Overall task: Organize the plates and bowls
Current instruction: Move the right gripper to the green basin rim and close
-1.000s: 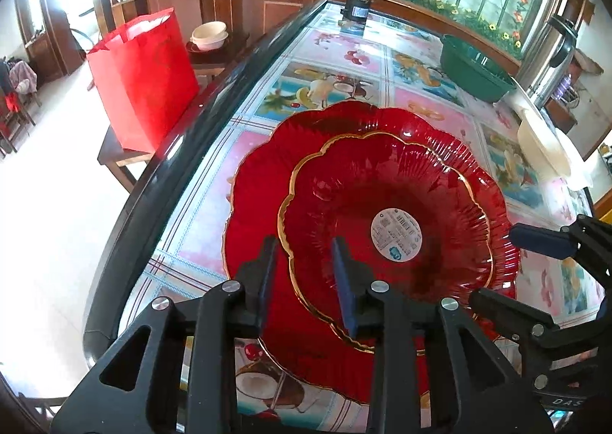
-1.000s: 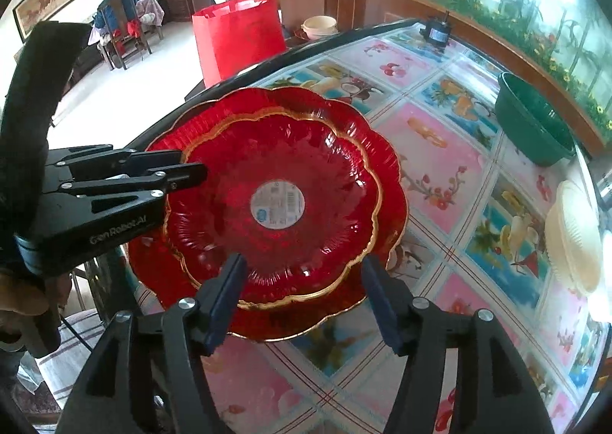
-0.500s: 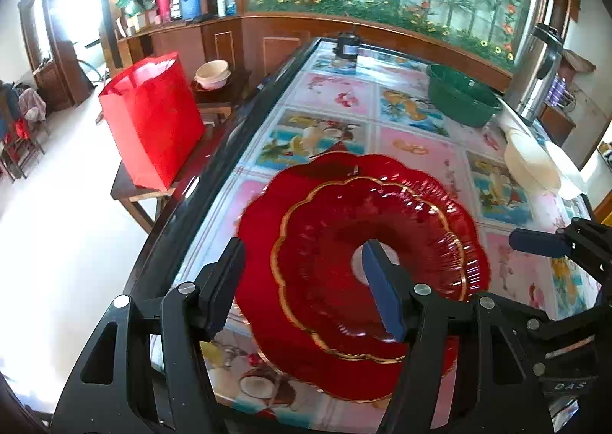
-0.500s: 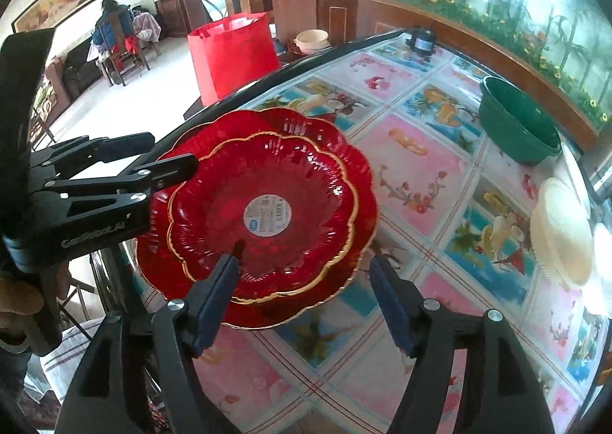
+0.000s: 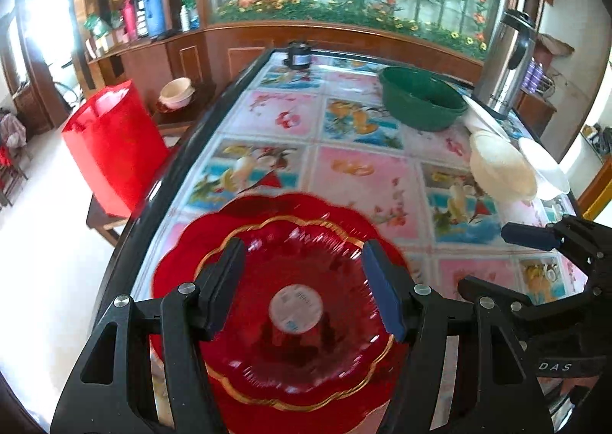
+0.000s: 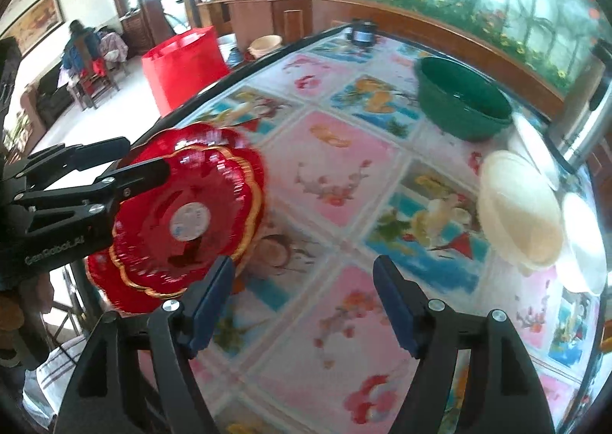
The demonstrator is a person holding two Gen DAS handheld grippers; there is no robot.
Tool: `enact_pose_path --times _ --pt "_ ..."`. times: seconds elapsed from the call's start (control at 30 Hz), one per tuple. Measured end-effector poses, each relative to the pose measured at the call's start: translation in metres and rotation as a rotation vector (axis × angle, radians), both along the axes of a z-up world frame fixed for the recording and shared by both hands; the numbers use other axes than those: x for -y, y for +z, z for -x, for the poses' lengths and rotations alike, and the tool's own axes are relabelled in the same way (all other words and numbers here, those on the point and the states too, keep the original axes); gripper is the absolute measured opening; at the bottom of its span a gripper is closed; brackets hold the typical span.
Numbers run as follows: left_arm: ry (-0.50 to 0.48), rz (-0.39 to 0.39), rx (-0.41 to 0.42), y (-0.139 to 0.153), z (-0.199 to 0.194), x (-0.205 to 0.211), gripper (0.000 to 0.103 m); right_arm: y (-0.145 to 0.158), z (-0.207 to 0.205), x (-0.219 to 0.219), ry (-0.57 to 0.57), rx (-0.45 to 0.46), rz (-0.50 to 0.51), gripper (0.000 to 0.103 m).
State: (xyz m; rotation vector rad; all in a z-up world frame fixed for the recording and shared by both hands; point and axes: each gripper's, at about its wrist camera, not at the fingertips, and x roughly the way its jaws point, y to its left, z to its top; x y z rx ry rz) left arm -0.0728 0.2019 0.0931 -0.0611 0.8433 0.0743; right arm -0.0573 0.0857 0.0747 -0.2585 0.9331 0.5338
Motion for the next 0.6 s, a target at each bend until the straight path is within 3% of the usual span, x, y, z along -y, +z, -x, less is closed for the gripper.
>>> enact_pose_path --times 0.33,0.6 --pt "-0.059 -0.028 0.008 0.016 -0.056 0.040 0.064 0.008 -0.050 0.040 -0.079 0.009 0.007 0.078" --pt "-0.053 -0.005 -0.002 0.025 -0.126 0.057 0.064 0.017 -0.118 0.082 -0.165 0.003 -0.042 0.078"
